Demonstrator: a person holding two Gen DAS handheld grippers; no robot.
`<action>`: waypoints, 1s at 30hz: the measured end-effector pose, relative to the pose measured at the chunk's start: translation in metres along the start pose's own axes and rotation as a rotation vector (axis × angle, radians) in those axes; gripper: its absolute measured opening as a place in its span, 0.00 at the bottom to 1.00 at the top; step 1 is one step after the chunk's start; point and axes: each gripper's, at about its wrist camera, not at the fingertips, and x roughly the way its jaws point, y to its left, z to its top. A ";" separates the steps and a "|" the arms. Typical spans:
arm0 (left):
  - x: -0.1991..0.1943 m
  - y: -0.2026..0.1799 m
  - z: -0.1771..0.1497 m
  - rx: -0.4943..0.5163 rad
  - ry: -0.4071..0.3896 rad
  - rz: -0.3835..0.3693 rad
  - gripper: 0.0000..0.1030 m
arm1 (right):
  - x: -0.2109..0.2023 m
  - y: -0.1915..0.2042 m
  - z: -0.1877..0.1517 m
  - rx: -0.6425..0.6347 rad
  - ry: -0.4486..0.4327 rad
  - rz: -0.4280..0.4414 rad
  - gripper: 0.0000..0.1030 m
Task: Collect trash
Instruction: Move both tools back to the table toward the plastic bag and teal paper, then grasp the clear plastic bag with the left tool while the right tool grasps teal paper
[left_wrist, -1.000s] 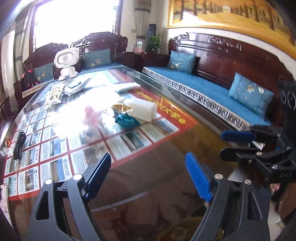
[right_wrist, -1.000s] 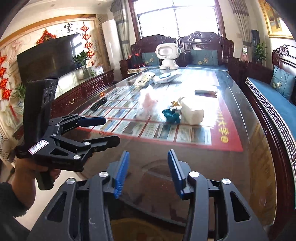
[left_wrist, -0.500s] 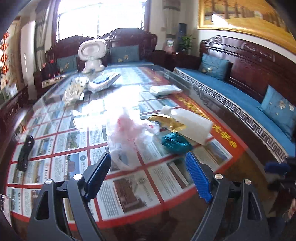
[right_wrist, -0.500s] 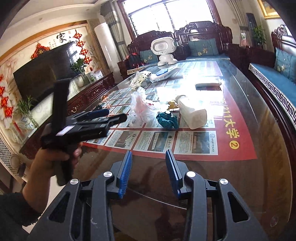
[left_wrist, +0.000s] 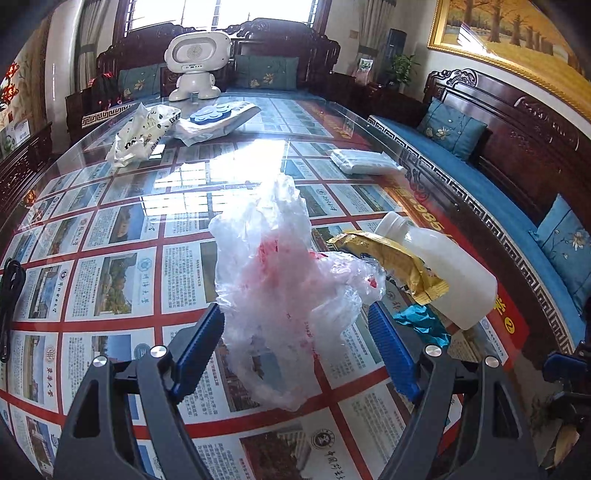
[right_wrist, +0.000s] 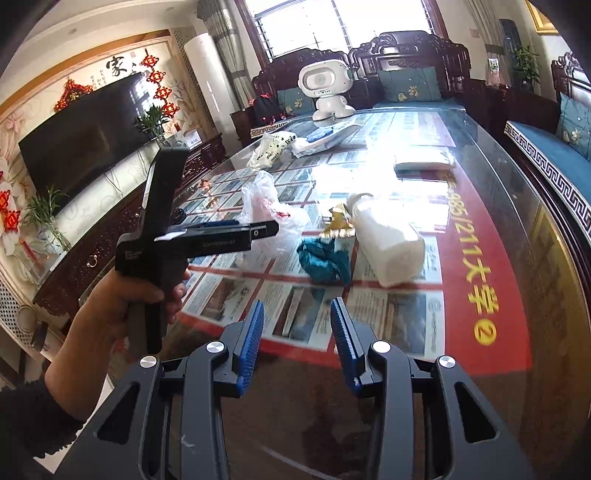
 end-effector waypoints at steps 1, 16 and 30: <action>0.002 0.002 0.001 -0.003 0.000 0.002 0.77 | 0.004 0.000 0.003 -0.005 0.001 -0.011 0.37; 0.050 0.009 0.023 0.073 0.109 -0.048 0.58 | 0.032 -0.004 0.013 0.001 0.042 0.031 0.37; 0.006 0.006 0.004 0.090 0.039 -0.091 0.36 | 0.046 0.004 0.016 -0.031 0.049 -0.025 0.37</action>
